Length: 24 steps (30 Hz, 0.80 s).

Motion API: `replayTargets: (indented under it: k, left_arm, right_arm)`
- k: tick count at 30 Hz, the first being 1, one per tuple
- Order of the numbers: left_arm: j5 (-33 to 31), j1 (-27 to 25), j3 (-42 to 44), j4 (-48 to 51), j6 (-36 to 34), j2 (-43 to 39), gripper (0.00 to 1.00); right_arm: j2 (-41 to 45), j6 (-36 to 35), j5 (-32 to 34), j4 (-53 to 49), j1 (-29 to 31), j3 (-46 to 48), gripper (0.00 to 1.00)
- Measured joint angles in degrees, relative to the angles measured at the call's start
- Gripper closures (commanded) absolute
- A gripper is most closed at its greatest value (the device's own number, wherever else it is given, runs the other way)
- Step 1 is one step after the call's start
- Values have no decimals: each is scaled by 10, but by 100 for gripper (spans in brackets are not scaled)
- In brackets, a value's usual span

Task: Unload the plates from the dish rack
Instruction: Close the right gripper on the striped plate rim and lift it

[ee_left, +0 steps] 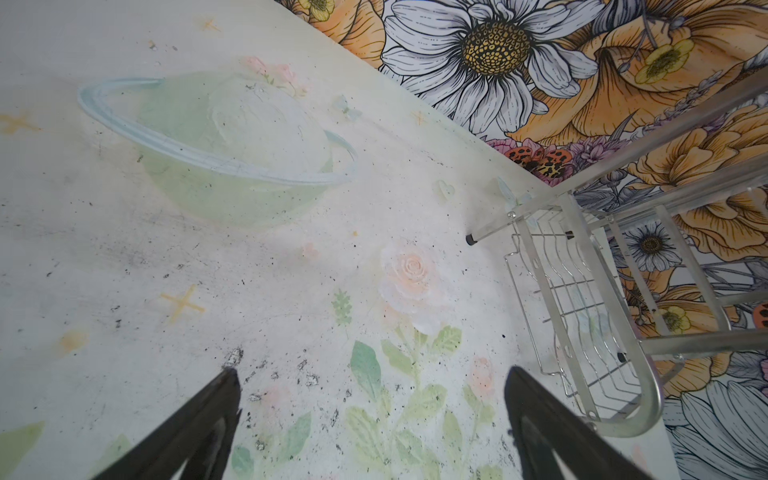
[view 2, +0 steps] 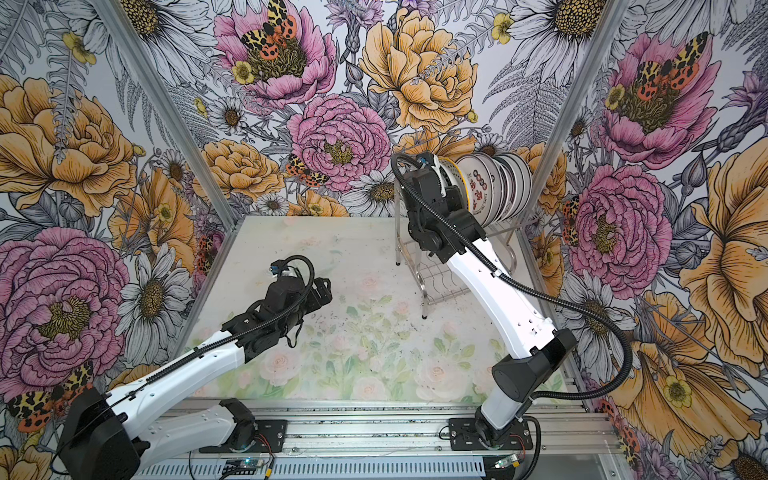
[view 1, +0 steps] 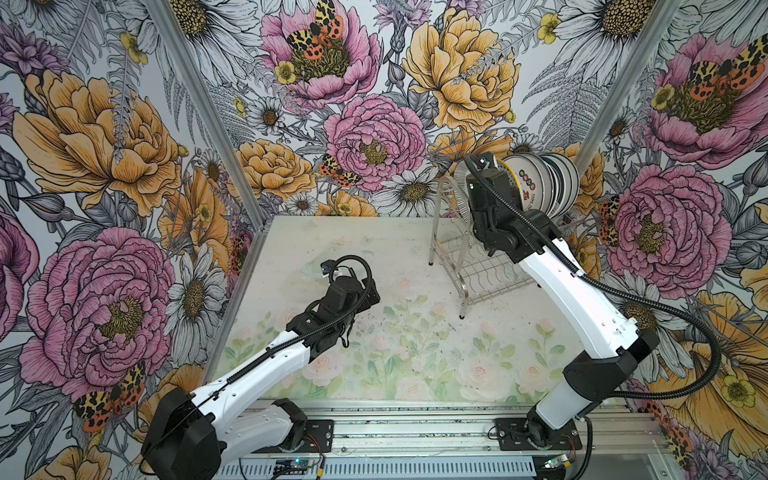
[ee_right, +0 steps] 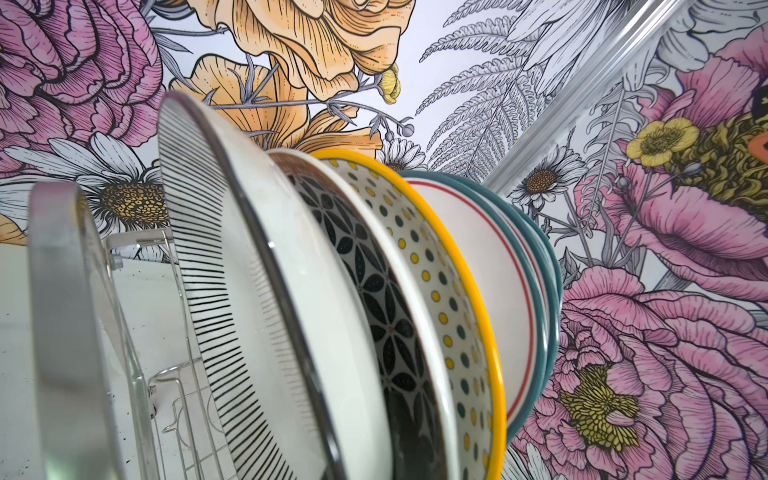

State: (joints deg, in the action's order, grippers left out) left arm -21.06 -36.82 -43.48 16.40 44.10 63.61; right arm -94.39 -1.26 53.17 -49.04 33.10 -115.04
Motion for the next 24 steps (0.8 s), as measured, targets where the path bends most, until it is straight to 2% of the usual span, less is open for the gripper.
replayTargets:
  k: [12,24]
  left_arm:
    - [10,0,-4,1,-51,3,1]
    - [15,0,-18,1,-68,3,1]
  right_arm:
    - [0,-44,12,52,3,-3,100]
    - [2,-72,10,80,4,-30,100]
